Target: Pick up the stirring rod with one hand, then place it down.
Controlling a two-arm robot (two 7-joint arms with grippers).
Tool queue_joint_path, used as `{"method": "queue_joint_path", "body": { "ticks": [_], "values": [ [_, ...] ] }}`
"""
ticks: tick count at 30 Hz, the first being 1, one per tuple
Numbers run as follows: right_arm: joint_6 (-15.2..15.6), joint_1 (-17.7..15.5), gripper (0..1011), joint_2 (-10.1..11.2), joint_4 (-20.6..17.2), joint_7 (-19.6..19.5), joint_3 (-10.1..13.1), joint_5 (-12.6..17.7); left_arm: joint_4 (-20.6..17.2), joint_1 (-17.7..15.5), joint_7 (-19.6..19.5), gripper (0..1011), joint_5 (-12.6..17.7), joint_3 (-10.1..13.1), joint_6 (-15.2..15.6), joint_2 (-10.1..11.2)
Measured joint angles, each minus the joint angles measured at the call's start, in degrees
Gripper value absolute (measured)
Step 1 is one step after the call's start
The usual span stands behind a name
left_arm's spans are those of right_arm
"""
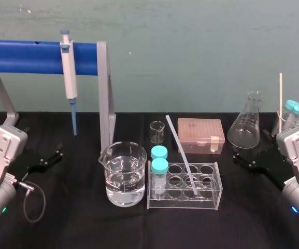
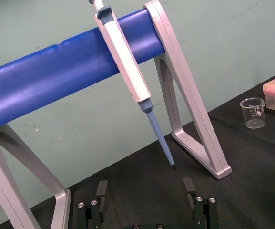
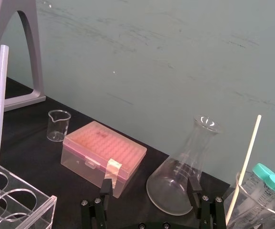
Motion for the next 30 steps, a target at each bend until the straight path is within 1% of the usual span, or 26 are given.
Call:
{"method": "queue_joint_path", "body": {
  "ticks": [30],
  "values": [
    [0.00, 0.00, 1000, 0.00, 0.00, 0.01, 0.00, 0.00, 0.00, 0.00, 0.00, 1000, 0.00, 0.00, 0.00, 0.00]
  ]
}}
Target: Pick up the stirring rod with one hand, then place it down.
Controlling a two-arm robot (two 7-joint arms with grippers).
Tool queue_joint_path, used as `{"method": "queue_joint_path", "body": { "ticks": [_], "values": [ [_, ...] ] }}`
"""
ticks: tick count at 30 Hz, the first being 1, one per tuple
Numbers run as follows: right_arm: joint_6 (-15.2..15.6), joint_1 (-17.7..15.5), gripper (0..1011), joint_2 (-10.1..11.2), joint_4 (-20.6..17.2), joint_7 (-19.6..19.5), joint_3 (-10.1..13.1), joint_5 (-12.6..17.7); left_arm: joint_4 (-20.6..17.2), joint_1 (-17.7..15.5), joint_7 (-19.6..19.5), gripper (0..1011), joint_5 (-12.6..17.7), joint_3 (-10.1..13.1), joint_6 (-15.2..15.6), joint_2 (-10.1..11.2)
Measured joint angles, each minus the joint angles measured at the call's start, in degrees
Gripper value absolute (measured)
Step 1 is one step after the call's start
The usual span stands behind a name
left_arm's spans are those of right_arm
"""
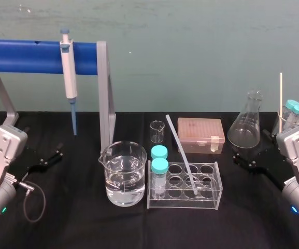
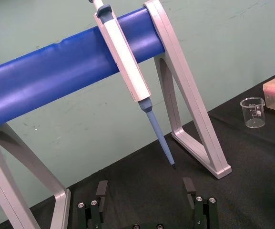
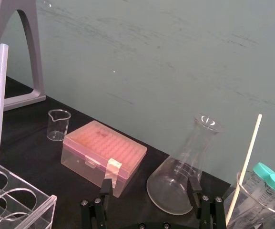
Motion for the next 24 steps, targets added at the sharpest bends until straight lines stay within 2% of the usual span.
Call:
{"method": "queue_joint_path", "body": {
  "ticks": [24],
  "values": [
    [0.00, 0.00, 1000, 0.00, 0.00, 0.00, 0.00, 0.00, 0.00, 0.00, 0.00, 1000, 0.00, 0.00, 0.00, 0.00]
  ]
}}
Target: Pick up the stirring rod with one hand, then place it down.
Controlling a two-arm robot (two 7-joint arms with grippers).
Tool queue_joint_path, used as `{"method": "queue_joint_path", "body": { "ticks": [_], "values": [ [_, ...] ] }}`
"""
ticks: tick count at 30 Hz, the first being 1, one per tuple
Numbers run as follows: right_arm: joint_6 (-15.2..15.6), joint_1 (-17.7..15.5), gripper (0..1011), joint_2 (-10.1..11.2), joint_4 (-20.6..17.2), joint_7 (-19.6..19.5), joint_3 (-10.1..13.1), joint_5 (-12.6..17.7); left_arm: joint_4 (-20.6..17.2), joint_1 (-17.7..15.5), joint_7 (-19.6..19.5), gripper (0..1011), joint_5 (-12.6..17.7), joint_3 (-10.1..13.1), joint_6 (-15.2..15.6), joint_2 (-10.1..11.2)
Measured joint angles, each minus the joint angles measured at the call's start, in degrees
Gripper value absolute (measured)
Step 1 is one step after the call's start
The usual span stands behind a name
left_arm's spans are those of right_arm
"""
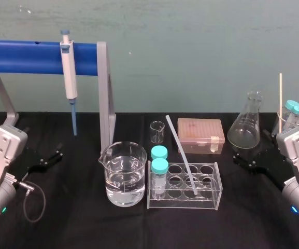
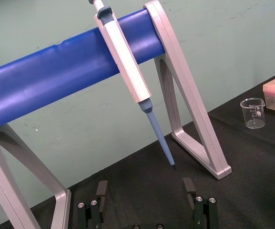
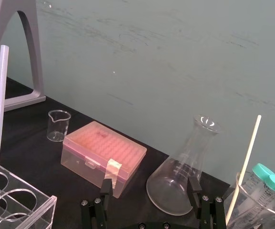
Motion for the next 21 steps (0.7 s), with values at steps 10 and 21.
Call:
{"method": "queue_joint_path", "body": {
  "ticks": [10, 21],
  "values": [
    [0.43, -0.25, 1000, -0.60, -0.38, 1.84, 1.61, 2.63, 0.00, 0.00, 0.00, 1000, 0.00, 0.00, 0.00, 0.00],
    [7.90, 1.09, 1000, -2.83, -5.45, 14.15, 5.83, 16.79, 0.00, 0.00, 0.00, 1000, 0.00, 0.00, 0.00, 0.00]
  ]
}}
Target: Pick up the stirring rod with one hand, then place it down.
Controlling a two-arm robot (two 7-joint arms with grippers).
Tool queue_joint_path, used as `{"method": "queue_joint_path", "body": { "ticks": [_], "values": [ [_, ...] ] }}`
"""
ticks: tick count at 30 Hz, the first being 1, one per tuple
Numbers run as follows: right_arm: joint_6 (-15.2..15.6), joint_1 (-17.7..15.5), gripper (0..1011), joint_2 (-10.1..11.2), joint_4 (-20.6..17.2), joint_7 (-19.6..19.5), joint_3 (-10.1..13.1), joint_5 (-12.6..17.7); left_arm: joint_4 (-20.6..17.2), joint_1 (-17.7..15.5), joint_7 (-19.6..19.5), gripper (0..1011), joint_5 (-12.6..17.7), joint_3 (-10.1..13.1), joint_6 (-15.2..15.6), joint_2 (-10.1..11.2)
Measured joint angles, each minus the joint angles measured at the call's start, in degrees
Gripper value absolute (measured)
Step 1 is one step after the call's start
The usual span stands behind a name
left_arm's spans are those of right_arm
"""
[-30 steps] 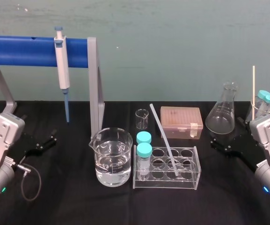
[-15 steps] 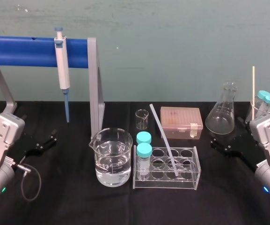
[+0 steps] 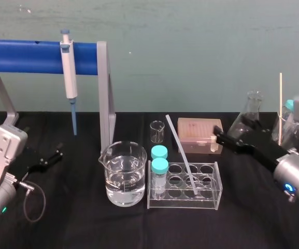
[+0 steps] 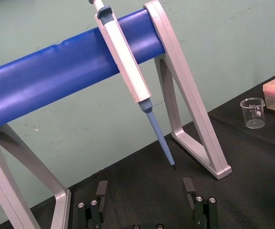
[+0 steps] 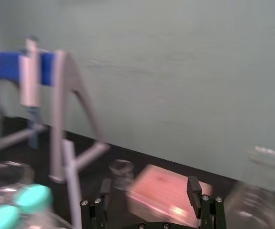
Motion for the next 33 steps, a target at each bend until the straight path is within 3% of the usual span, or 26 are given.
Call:
{"method": "queue_joint_path", "body": {
  "ticks": [3, 9, 16, 24, 33],
  "values": [
    [3.60, 1.69, 1000, -0.86, -0.82, 4.79, -0.44, 3.06, 0.00, 0.00, 0.00, 1000, 0.00, 0.00, 0.00, 0.00],
    [7.07, 4.99, 1000, -2.44, -0.08, 9.71, -2.52, 3.70, 0.00, 0.00, 0.00, 1000, 0.00, 0.00, 0.00, 0.00],
    [8.15, 8.55, 1000, -4.24, 3.09, 11.85, -4.89, 1.73, 0.00, 0.00, 0.00, 1000, 0.00, 0.00, 0.00, 0.00],
    [9.15, 13.19, 1000, -7.71, 9.57, 12.53, -7.02, -0.86, 0.00, 0.00, 0.00, 1000, 0.00, 0.00, 0.00, 0.00],
    [9.42, 14.88, 1000, -9.78, 13.27, 13.12, -7.68, -2.47, 0.00, 0.00, 0.00, 1000, 0.00, 0.00, 0.00, 0.00]
  ]
}}
